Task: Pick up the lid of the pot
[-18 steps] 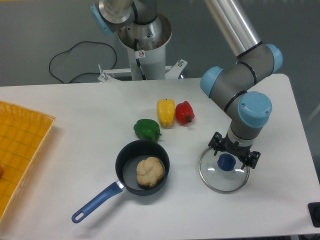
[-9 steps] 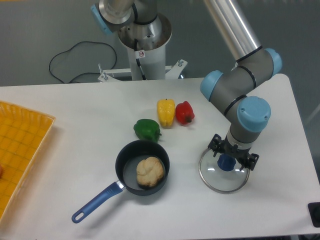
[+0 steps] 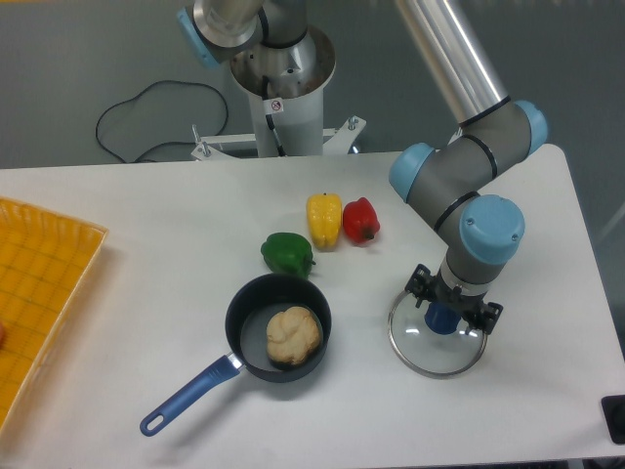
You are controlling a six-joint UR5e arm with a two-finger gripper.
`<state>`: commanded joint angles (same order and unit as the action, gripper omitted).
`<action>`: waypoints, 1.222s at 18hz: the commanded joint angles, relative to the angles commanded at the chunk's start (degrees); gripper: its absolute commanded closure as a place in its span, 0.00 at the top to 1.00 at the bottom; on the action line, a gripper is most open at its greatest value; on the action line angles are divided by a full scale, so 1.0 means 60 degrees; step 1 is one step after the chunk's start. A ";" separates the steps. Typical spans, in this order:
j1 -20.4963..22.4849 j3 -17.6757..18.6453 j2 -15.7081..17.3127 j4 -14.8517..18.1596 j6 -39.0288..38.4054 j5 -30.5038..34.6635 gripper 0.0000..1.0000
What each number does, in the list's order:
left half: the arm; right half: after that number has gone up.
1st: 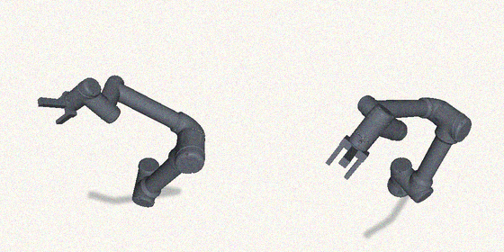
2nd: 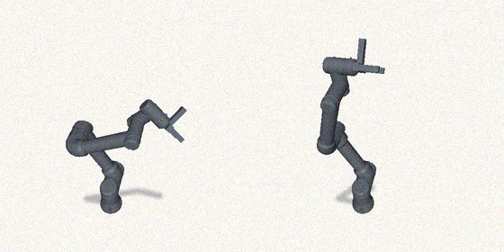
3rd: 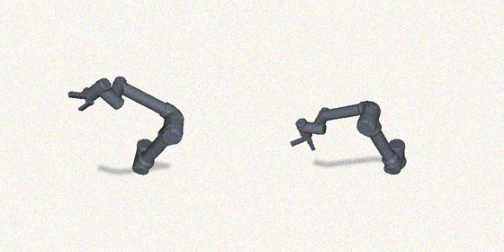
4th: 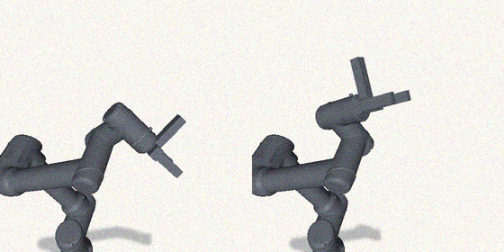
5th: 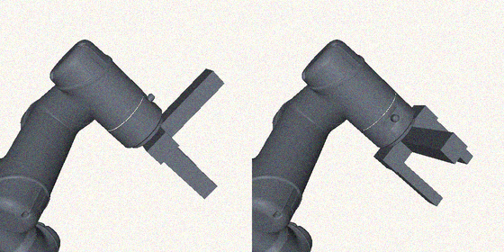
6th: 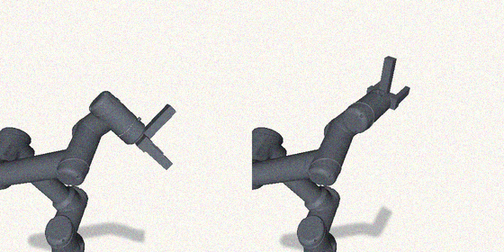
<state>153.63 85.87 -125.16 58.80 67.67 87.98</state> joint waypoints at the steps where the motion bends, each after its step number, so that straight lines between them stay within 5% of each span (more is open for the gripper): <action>1: 0.0000 0.0000 0.0000 0.0000 -0.0014 0.0000 0.85; 15: -0.0015 0.0015 0.0014 0.0029 0.0248 0.0204 0.52; 22: 0.0000 0.0029 0.0292 0.0161 0.0337 0.0220 0.46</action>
<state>153.63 86.04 -123.40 59.76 69.70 89.30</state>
